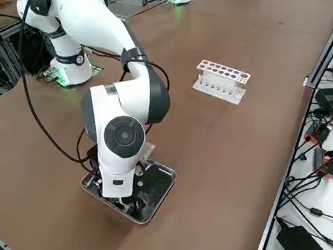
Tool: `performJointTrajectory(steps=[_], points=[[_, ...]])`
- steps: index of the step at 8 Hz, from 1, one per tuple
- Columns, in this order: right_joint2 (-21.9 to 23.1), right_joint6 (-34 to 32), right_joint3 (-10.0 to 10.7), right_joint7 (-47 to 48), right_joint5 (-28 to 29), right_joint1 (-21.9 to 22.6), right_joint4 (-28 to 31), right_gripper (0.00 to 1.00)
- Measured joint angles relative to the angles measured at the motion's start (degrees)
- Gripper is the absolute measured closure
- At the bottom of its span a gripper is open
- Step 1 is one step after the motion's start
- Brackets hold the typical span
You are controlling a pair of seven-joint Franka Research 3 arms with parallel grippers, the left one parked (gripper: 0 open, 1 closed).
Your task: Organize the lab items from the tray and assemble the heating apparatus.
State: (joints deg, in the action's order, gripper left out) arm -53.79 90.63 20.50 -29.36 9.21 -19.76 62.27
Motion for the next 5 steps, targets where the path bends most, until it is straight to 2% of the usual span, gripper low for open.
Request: performJointTrajectory(steps=[5], points=[[0.01, 1.11, -0.01, 0.00, -0.02, 0.08, -0.16, 0.70]])
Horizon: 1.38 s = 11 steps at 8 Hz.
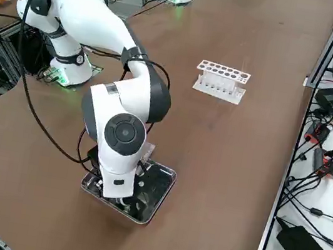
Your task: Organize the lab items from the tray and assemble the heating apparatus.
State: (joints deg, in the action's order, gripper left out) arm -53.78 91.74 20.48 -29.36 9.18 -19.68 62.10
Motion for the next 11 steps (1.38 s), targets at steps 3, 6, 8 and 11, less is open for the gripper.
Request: performJointTrajectory(steps=[3, 6, 8, 11], points=[[0.00, 0.85, 0.00, 0.00, 0.00, 0.12, -0.05, 0.70], [-0.01, 2.37, -0.01, 0.00, 0.00, 0.17, -0.73, 0.70], [0.03, 2.38, 0.01, 0.00, 0.00, 0.18, -2.28, 0.70], [0.49, 1.53, 0.02, 0.00, 0.00, 0.45, -3.88, 0.70]])
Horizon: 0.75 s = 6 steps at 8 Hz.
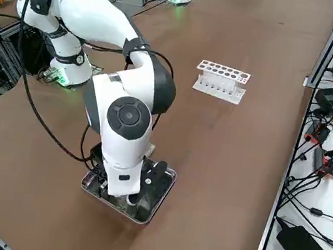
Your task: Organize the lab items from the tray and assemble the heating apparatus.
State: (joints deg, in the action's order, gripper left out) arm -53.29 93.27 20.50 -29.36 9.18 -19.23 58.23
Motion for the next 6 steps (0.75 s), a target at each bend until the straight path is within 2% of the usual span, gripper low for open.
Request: performJointTrajectory(steps=[3, 6], points=[[4.50, -5.03, -0.17, 3.55, 0.02, 4.89, -1.91, 0.70], [11.04, -11.51, -0.46, 17.20, 0.20, 15.95, 0.13, 0.70]])
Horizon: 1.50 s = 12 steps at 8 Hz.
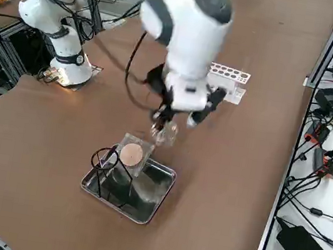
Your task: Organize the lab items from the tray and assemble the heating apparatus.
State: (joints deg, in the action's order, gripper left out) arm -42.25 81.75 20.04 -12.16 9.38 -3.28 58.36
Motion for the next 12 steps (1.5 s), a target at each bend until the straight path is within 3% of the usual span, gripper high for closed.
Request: performJointTrajectory(steps=[3, 5, 7, 10, 12], points=[[2.48, 5.00, -0.11, 2.09, 5.00, 7.10, 10.95, 0.70], [4.03, 14.53, -0.28, 5.66, 5.66, 13.11, 20.38, 0.70], [8.97, 26.20, -0.29, 8.54, 5.63, 19.47, 33.98, 0.70], [16.99, 37.44, -0.26, 8.73, 5.43, 23.04, 51.26, 0.70], [19.11, 38.40, -0.15, 8.32, 5.18, 23.48, 54.87, 0.70]])
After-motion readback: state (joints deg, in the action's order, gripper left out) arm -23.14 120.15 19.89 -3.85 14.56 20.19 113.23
